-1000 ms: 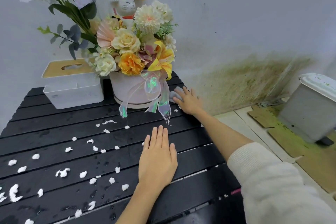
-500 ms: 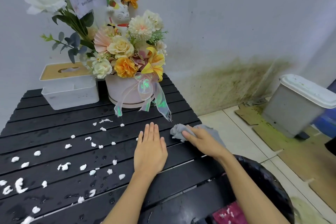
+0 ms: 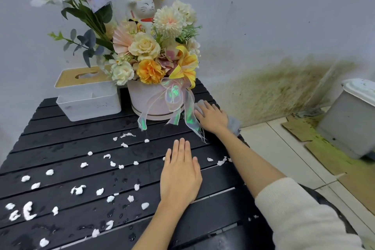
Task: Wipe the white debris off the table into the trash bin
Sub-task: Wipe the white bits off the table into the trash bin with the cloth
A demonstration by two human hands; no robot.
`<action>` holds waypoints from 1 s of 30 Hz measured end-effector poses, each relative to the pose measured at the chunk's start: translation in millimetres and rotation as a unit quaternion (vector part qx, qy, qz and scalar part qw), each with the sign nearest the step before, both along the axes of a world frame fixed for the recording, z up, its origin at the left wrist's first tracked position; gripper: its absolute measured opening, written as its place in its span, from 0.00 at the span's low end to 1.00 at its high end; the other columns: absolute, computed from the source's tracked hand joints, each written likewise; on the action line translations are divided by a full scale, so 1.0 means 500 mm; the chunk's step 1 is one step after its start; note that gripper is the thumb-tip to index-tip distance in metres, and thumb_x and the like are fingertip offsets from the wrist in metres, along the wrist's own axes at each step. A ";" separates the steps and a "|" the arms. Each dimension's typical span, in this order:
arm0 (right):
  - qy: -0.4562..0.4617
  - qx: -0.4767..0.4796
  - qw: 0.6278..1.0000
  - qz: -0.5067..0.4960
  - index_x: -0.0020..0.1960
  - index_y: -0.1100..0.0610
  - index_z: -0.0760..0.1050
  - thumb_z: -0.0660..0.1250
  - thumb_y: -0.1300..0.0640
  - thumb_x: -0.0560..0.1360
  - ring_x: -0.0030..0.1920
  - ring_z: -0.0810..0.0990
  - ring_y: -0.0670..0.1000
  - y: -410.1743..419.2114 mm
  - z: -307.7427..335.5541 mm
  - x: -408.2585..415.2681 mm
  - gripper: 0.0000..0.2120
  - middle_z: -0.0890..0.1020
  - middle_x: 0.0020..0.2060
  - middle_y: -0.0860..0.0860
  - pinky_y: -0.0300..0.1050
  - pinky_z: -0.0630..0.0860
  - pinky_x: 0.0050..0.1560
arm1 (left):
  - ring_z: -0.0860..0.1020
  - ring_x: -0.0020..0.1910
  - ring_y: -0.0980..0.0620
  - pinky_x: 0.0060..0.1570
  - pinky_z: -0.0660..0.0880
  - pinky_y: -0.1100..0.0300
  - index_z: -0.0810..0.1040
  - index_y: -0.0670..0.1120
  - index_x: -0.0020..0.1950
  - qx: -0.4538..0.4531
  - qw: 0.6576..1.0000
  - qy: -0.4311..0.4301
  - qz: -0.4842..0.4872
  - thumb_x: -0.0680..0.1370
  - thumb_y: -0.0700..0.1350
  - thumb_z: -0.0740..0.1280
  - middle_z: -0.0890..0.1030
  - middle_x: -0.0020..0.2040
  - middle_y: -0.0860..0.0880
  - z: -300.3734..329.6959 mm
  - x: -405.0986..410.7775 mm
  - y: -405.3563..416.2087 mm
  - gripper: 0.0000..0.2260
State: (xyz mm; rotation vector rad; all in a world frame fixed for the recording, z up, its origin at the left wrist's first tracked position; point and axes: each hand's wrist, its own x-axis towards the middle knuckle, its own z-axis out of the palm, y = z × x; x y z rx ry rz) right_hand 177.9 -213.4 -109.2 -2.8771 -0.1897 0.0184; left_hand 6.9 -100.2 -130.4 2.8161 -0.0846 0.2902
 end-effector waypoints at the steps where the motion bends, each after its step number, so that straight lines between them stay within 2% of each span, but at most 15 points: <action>1: 0.008 0.010 1.000 0.021 0.76 0.50 0.53 0.48 0.42 0.80 0.76 0.56 0.55 -0.005 0.002 -0.011 0.26 0.57 0.77 0.50 0.55 0.54 0.73 | 0.45 0.77 0.52 0.75 0.42 0.56 0.48 0.44 0.77 0.000 1.000 0.000 -0.001 0.81 0.50 0.45 0.50 0.78 0.48 0.001 -0.001 -0.001 0.24; 4: 0.051 0.065 0.994 0.076 0.76 0.51 0.54 0.52 0.44 0.81 0.76 0.55 0.53 -0.037 0.016 -0.081 0.26 0.59 0.76 0.48 0.53 0.51 0.74 | 0.47 0.77 0.51 0.75 0.43 0.55 0.49 0.43 0.77 0.005 1.000 0.005 -0.001 0.81 0.49 0.46 0.51 0.78 0.47 0.006 -0.004 -0.002 0.24; 7: 0.036 0.097 0.991 0.081 0.74 0.50 0.60 0.54 0.46 0.80 0.76 0.57 0.50 -0.062 0.017 -0.189 0.23 0.63 0.75 0.47 0.51 0.51 0.75 | 0.47 0.77 0.51 0.75 0.43 0.55 0.49 0.43 0.76 0.006 1.000 0.016 -0.002 0.82 0.49 0.45 0.51 0.78 0.46 0.010 -0.002 0.000 0.24; 10: 0.041 0.140 0.986 0.080 0.71 0.50 0.67 0.56 0.48 0.80 0.73 0.64 0.50 -0.081 0.022 -0.265 0.20 0.71 0.71 0.48 0.47 0.56 0.72 | 0.47 0.77 0.51 0.75 0.43 0.55 0.49 0.43 0.76 0.005 1.000 0.027 -0.003 0.82 0.49 0.45 0.50 0.78 0.47 0.015 -0.005 0.000 0.24; 13: 0.052 0.253 0.965 0.052 0.60 0.50 0.77 0.59 0.50 0.80 0.59 0.78 0.51 -0.100 0.062 -0.285 0.13 0.83 0.55 0.50 0.41 0.70 0.55 | 0.47 0.77 0.51 0.75 0.43 0.55 0.50 0.43 0.76 0.005 1.000 0.027 -0.005 0.82 0.49 0.46 0.51 0.78 0.46 0.016 -0.005 0.001 0.24; 15: 0.011 0.284 0.959 0.017 0.51 0.50 0.80 0.60 0.51 0.79 0.50 0.79 0.53 -0.113 0.098 -0.254 0.10 0.84 0.44 0.50 0.34 0.71 0.46 | 0.47 0.77 0.51 0.75 0.43 0.55 0.50 0.43 0.76 0.002 1.000 0.024 -0.004 0.82 0.49 0.46 0.51 0.78 0.47 0.011 -0.003 0.002 0.24; 16: -0.021 0.276 0.961 0.002 0.48 0.50 0.79 0.60 0.50 0.79 0.45 0.78 0.53 -0.119 0.115 -0.228 0.10 0.82 0.39 0.49 0.34 0.71 0.41 | 0.47 0.77 0.51 0.74 0.43 0.55 0.50 0.43 0.76 0.001 1.000 0.021 -0.003 0.82 0.49 0.46 0.51 0.78 0.47 0.009 -0.002 0.002 0.24; 17: -0.044 0.265 0.963 -0.005 0.48 0.51 0.79 0.59 0.49 0.79 0.43 0.77 0.53 -0.122 0.129 -0.200 0.11 0.81 0.37 0.49 0.38 0.70 0.39 | 0.47 0.77 0.52 0.74 0.43 0.56 0.50 0.43 0.76 -0.002 1.000 0.018 -0.002 0.82 0.49 0.46 0.51 0.78 0.47 0.006 -0.001 0.003 0.24; 19: -0.035 0.256 0.966 0.019 0.52 0.55 0.77 0.57 0.48 0.80 0.46 0.78 0.52 -0.120 0.133 -0.153 0.14 0.80 0.42 0.49 0.45 0.71 0.44 | 0.47 0.77 0.52 0.74 0.42 0.56 0.51 0.43 0.76 -0.009 1.000 0.016 -0.002 0.82 0.49 0.45 0.52 0.78 0.47 0.002 0.001 0.003 0.24; 20: -0.003 0.234 0.972 0.037 0.56 0.55 0.76 0.56 0.48 0.80 0.53 0.78 0.53 -0.115 0.119 -0.139 0.15 0.79 0.50 0.51 0.49 0.71 0.51 | 0.47 0.77 0.52 0.74 0.42 0.56 0.51 0.43 0.76 -0.008 1.000 0.014 -0.002 0.82 0.49 0.45 0.52 0.78 0.47 0.001 0.001 0.003 0.24; 22: 0.072 0.102 0.991 0.037 0.70 0.51 0.66 0.53 0.44 0.80 0.70 0.66 0.58 -0.101 0.065 -0.135 0.21 0.68 0.70 0.54 0.56 0.65 0.67 | 0.48 0.77 0.52 0.74 0.43 0.56 0.51 0.43 0.76 0.001 1.000 0.007 0.002 0.82 0.49 0.46 0.52 0.78 0.47 -0.002 0.002 0.002 0.23; 23: 0.080 0.041 0.996 0.019 0.73 0.45 0.61 0.51 0.42 0.80 0.74 0.60 0.58 -0.096 0.039 -0.143 0.22 0.61 0.75 0.51 0.59 0.61 0.71 | 0.48 0.77 0.51 0.74 0.44 0.55 0.51 0.43 0.76 0.005 1.000 0.004 0.003 0.82 0.49 0.46 0.53 0.78 0.47 -0.003 0.003 0.002 0.23; 24: 0.065 0.012 0.998 0.011 0.73 0.41 0.57 0.51 0.41 0.80 0.75 0.56 0.58 -0.093 0.024 -0.155 0.22 0.59 0.76 0.46 0.61 0.58 0.71 | 0.49 0.77 0.51 0.74 0.44 0.55 0.52 0.43 0.76 0.008 1.000 0.002 0.004 0.82 0.49 0.46 0.53 0.78 0.47 -0.004 0.003 0.002 0.23; 26: 0.036 0.016 0.999 0.035 0.73 0.38 0.57 0.51 0.42 0.80 0.76 0.55 0.56 -0.096 0.016 -0.183 0.21 0.60 0.76 0.43 0.62 0.54 0.72 | 0.49 0.77 0.51 0.75 0.44 0.55 0.52 0.43 0.76 0.008 1.000 0.003 0.004 0.82 0.49 0.46 0.53 0.78 0.47 -0.005 0.004 0.002 0.23; 30: 0.073 0.060 0.991 0.096 0.73 0.44 0.61 0.55 0.47 0.81 0.77 0.54 0.52 -0.139 0.019 -0.263 0.21 0.63 0.74 0.44 0.56 0.48 0.75 | 0.49 0.77 0.51 0.75 0.45 0.54 0.52 0.43 0.76 0.014 1.000 0.023 0.002 0.82 0.48 0.46 0.53 0.78 0.47 0.003 0.001 0.002 0.23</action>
